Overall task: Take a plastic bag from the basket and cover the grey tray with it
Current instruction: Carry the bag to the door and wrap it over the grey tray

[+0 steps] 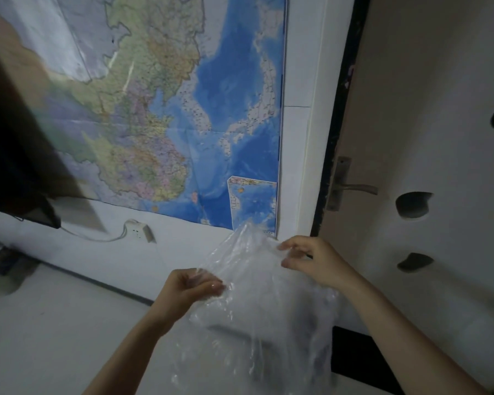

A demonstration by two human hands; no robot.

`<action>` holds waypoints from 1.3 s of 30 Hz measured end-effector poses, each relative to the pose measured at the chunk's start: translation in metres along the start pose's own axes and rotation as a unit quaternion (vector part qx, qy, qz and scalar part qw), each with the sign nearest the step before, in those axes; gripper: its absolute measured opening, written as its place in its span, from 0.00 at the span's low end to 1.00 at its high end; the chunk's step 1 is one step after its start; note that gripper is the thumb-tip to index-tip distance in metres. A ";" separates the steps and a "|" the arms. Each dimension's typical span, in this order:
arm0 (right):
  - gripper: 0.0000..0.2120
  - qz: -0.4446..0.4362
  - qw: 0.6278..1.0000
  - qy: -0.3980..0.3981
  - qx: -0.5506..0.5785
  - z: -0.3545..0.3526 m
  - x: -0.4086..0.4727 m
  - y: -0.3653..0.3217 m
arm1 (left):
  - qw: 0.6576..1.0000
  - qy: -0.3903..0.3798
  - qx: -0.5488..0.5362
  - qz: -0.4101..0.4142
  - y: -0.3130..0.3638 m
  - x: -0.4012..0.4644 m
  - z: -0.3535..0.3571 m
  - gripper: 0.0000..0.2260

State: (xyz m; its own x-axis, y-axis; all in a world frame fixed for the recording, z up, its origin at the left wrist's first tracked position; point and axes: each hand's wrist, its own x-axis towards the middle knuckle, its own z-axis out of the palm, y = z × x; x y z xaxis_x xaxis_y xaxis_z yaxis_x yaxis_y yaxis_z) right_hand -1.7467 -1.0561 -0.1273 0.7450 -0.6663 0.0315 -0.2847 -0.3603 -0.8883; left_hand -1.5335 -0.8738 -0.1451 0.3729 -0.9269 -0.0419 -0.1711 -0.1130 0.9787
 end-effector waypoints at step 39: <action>0.03 -0.056 0.961 0.269 -0.013 -0.008 -0.040 -0.026 | 0.978 0.026 0.195 0.075 0.019 0.042 -0.056 0.05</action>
State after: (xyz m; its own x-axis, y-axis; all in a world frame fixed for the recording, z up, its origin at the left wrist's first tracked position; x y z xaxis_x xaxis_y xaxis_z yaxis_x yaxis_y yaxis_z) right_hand -1.7740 -1.0258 -0.1018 0.3547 -0.8606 0.3654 -0.2410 -0.4617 -0.8536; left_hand -1.4702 -0.8948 -0.1166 0.3608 -0.9254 0.1163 -0.5589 -0.1147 0.8213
